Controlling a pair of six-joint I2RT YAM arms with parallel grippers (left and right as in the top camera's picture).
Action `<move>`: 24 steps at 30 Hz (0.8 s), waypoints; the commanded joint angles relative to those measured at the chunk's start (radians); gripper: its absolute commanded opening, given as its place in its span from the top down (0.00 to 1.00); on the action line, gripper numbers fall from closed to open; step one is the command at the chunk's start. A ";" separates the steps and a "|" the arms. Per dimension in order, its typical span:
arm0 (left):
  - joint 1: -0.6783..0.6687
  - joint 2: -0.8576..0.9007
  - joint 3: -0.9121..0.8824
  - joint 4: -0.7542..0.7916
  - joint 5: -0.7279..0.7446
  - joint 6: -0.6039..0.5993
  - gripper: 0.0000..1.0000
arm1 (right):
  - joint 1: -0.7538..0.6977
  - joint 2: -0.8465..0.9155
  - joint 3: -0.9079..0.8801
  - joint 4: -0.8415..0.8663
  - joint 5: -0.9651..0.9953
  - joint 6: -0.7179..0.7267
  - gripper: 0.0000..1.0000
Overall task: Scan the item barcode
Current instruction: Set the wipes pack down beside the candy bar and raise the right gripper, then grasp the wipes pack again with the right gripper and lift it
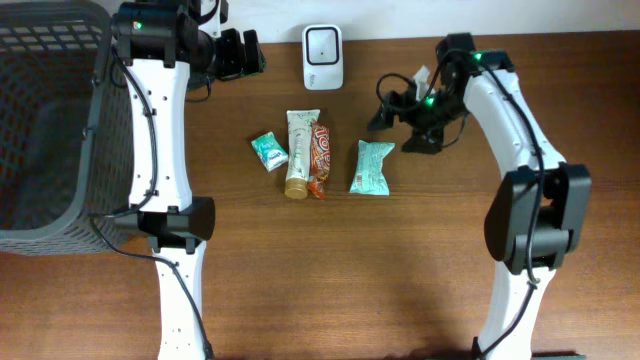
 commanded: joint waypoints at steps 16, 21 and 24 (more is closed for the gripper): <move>0.006 0.002 0.000 -0.001 -0.252 -0.002 0.01 | 0.000 -0.037 0.022 0.020 0.073 -0.013 0.01; 0.006 0.002 0.000 -0.001 -0.520 -0.002 0.01 | 0.000 -0.037 0.022 0.014 0.110 -0.013 0.01; 0.006 0.002 0.000 -0.001 -0.694 -0.002 0.01 | 0.000 -0.037 0.022 0.002 0.125 -0.013 0.01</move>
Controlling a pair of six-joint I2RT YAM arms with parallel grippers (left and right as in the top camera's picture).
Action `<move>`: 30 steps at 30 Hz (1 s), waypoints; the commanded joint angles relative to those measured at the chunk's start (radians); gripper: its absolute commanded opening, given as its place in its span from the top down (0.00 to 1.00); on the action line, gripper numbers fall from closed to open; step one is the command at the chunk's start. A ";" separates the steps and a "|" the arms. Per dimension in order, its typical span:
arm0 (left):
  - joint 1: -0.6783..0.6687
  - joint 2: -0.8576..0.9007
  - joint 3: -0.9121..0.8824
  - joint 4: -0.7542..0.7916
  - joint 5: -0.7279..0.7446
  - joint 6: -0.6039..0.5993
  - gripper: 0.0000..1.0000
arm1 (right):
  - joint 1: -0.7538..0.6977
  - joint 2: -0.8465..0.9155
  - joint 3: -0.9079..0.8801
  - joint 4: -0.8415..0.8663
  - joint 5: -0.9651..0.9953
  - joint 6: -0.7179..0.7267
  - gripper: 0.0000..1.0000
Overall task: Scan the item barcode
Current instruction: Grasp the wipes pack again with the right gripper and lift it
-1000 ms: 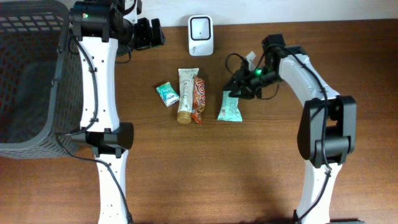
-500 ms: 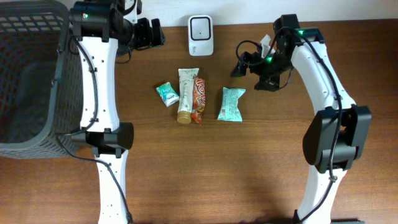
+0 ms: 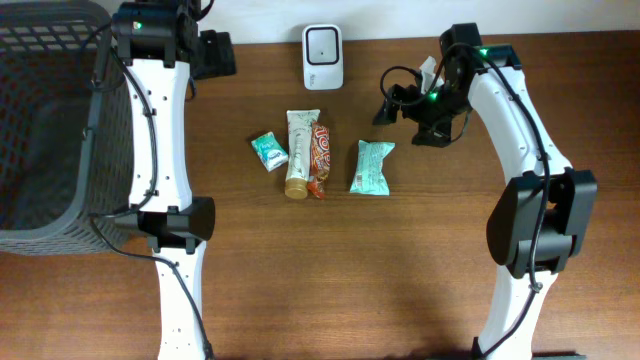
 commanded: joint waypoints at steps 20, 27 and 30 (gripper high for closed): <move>0.142 0.002 -0.114 0.034 -0.001 0.014 0.01 | 0.000 -0.017 -0.063 -0.028 0.083 -0.040 0.01; 0.167 0.002 -0.114 0.062 0.076 0.107 0.01 | 0.000 -0.016 -0.077 -0.033 0.083 -0.089 0.01; 0.179 0.002 -0.114 0.066 0.224 0.108 0.01 | 0.000 -0.002 -0.124 -0.008 0.081 -0.088 0.01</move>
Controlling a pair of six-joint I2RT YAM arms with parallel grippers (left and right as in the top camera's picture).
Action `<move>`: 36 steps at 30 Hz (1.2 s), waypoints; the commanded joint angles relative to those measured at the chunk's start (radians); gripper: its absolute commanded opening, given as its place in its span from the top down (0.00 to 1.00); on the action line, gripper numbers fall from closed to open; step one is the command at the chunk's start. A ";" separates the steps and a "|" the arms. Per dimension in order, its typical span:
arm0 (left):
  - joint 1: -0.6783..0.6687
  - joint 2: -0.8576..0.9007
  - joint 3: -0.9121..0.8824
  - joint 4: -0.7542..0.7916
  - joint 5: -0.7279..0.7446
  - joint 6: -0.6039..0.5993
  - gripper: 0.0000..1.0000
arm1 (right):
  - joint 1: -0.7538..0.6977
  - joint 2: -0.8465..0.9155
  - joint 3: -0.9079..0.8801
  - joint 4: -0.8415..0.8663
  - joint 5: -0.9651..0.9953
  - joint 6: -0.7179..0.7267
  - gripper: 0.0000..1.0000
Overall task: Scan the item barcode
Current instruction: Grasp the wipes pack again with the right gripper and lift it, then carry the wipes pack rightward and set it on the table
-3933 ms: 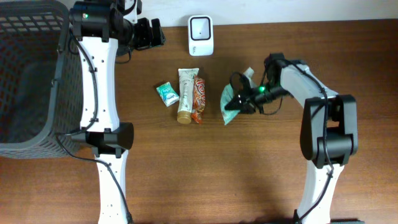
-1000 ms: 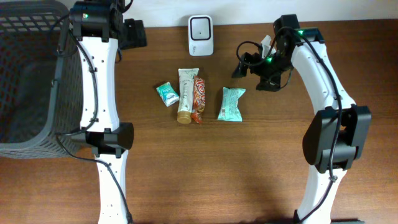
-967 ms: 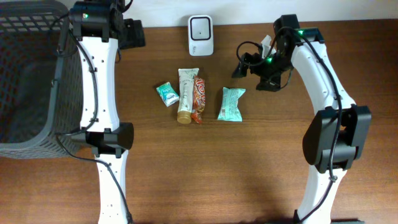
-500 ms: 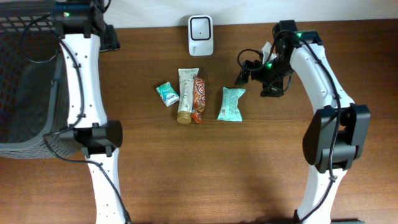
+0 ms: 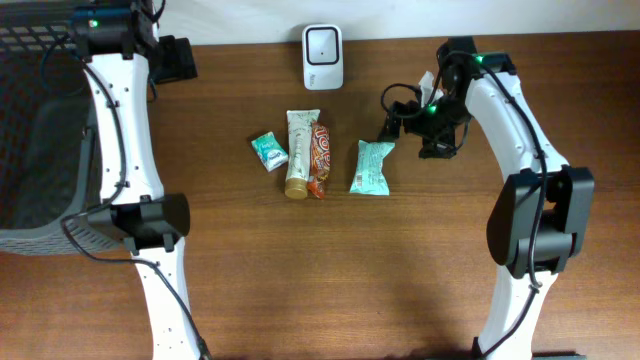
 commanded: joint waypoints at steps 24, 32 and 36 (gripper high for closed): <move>0.011 0.002 -0.007 0.014 0.189 0.023 0.01 | 0.108 0.010 -0.434 0.655 -0.122 0.168 0.55; 0.011 0.002 -0.007 0.014 0.189 0.023 0.01 | 0.093 0.008 -0.318 0.668 -0.433 0.178 0.96; 0.011 0.002 -0.007 0.014 0.189 0.023 0.01 | 0.093 0.007 -0.103 0.670 -0.603 0.177 0.96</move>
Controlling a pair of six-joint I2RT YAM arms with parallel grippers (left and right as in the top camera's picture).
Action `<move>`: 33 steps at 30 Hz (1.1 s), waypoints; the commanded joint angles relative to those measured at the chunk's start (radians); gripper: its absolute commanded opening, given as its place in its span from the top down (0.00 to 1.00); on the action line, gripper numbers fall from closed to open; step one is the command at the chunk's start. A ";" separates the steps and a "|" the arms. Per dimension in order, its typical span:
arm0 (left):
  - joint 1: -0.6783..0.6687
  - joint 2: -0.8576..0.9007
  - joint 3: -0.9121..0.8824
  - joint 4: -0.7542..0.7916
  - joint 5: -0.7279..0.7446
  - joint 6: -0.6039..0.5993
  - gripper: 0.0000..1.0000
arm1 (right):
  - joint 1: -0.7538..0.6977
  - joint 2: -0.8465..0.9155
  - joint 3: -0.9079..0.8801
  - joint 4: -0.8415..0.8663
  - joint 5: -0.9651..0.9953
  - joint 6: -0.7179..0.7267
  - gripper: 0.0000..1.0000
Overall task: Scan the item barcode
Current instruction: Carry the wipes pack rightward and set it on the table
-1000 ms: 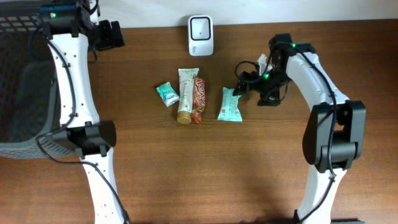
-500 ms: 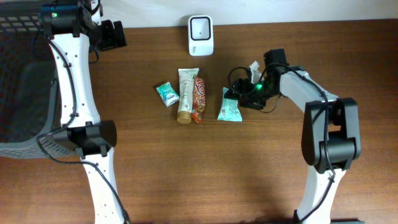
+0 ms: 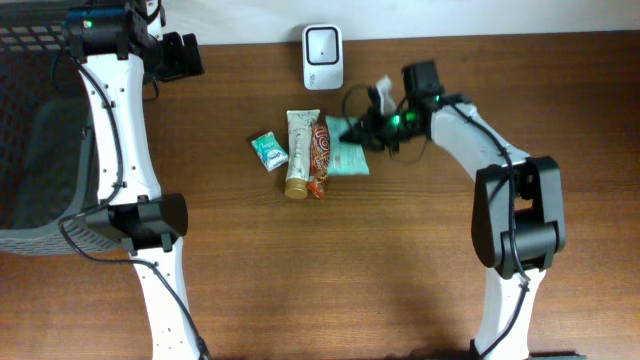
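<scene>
The white barcode scanner [image 3: 322, 44] stands at the back edge of the table. A light-green snack packet [image 3: 350, 160] lies just right of the row of items, its upper end under my right gripper [image 3: 348, 130], which reaches in low from the right. Its fingers are dark against the packet, so I cannot tell whether they grip it. My left gripper [image 3: 183, 56] hangs at the back left, far from the items; its jaws are not readable.
In a row at the table's middle lie a small green packet [image 3: 268, 150], a cream tube [image 3: 298, 152] and a red-orange bar [image 3: 318, 156]. A dark mesh basket [image 3: 40, 130] fills the left edge.
My right gripper has moved left and down from beside the light-green packet onto its upper end. The packet has shifted left and turned, now touching the red-orange bar. The left arm barely moved.
My left gripper was near the scanner's left, then farther left, then by the basket, where it stays. My right gripper hovered to the right of the light-green packet through the earlier moments, and now sits on the packet, which has shifted left.
</scene>
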 commanded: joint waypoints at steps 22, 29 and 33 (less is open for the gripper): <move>0.002 0.002 -0.007 -0.001 0.011 0.016 0.01 | 0.137 -0.007 0.319 -0.641 1.490 -0.002 0.96; 0.002 0.002 -0.007 -0.001 0.011 0.016 0.01 | 0.183 0.037 0.156 -0.583 1.499 0.047 0.87; 0.002 0.002 -0.007 -0.001 0.011 0.016 0.01 | 0.234 0.042 0.156 -0.571 1.379 0.046 0.58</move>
